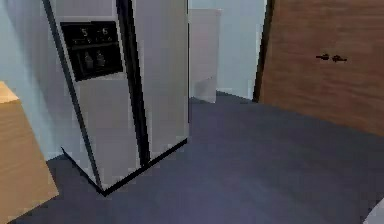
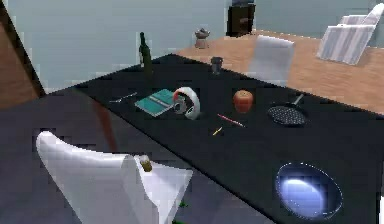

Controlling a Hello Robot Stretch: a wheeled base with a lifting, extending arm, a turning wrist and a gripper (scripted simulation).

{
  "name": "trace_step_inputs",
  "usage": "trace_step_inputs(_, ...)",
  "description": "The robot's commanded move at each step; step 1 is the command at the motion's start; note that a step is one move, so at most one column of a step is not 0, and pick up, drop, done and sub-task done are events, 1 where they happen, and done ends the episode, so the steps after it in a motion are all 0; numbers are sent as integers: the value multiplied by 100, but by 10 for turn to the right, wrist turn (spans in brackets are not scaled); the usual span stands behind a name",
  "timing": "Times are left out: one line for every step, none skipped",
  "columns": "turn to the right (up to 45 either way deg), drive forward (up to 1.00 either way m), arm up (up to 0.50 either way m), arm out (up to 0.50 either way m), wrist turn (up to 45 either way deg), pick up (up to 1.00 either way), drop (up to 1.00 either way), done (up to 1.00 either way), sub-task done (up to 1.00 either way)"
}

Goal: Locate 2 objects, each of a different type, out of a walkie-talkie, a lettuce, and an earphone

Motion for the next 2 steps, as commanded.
trace_step_inputs(-450, 0, 0, 0, 0, 0, 0, 0, 0)
trace_step_inputs(-420, 0, 0, 0, 0, 0, 0, 0, 0)
